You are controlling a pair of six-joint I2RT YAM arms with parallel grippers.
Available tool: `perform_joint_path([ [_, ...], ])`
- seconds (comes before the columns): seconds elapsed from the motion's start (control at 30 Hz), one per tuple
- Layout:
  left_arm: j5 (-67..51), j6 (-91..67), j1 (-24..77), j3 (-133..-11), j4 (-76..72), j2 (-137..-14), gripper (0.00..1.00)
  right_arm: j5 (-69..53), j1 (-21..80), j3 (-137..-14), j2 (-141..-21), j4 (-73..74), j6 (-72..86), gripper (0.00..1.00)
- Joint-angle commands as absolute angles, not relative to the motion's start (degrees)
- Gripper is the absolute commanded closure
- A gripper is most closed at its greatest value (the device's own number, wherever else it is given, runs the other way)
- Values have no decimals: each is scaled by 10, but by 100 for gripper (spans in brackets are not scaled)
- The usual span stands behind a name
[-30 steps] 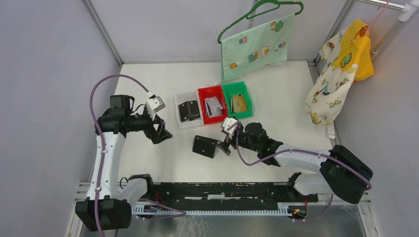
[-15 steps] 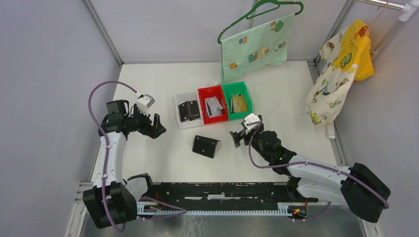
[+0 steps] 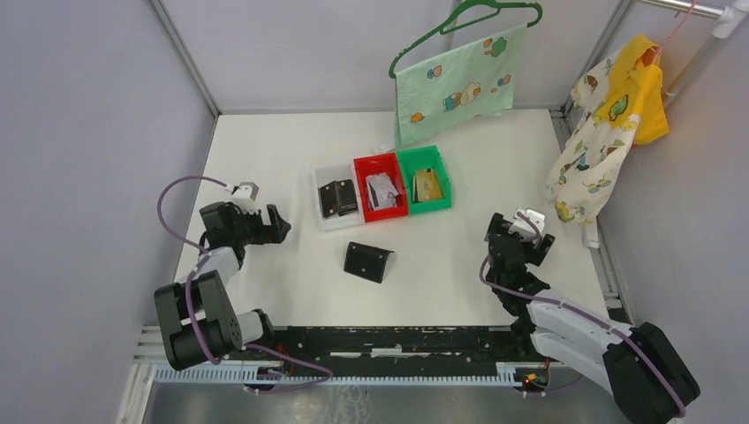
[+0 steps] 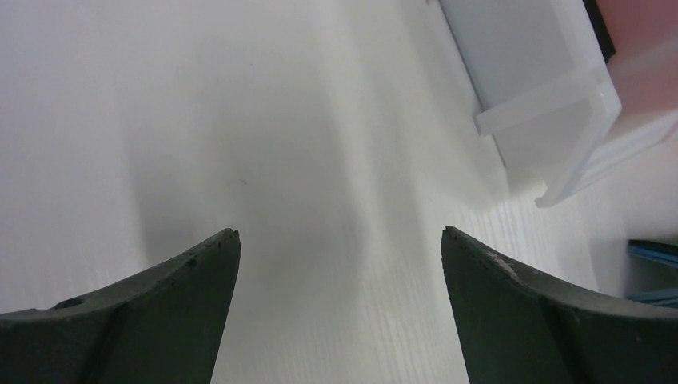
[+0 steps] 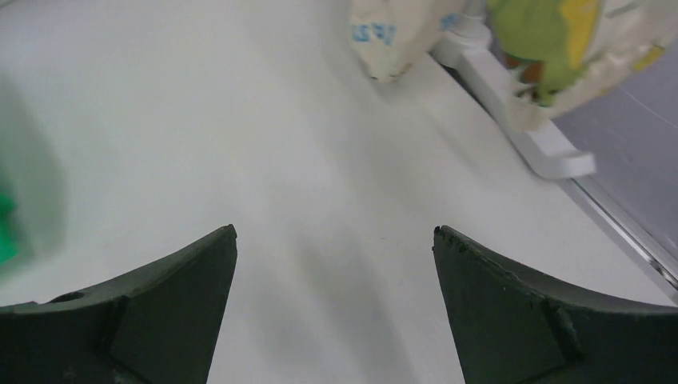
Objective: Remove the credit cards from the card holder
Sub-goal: Reset both arms
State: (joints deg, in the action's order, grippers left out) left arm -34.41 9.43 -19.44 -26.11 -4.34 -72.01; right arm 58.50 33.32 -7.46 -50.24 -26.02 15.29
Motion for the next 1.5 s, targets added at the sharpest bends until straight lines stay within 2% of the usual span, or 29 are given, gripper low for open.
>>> perform_joint_path([
  [0.0, -304, 24, -198, -215, -276, -719, 1, 688, 274, -62, -527, -255, 228, 2],
  [0.2, -297, -19, -198, -157, -427, -731, 0, 614, 188, 17, -521, -438, 174, 2],
  [0.37, -315, -68, -198, -170, -445, -763, 0, 599, 166, 4, -555, -452, 63, 2],
  [0.43, -317, -88, -198, -164, -480, -785, 0, 577, 159, 25, -567, -522, 12, 2],
  [0.67, -264, -117, -188, -151, -607, -805, 0, 519, 138, 48, -679, -690, -60, 2],
  [0.9, -221, -91, -163, -151, -652, -850, 0, 486, 132, 33, -754, -769, -74, 2],
  [0.97, -205, -74, -139, -131, -693, -853, 0, 459, 132, 22, -748, -729, -72, 2],
  [1.2, -48, 26, -16, -97, -745, -875, 0, 363, 132, 77, -746, -839, -119, 2],
  [1.47, -6, 25, -7, -123, -702, -882, 0, 349, 131, 86, -746, -852, -121, 2],
])
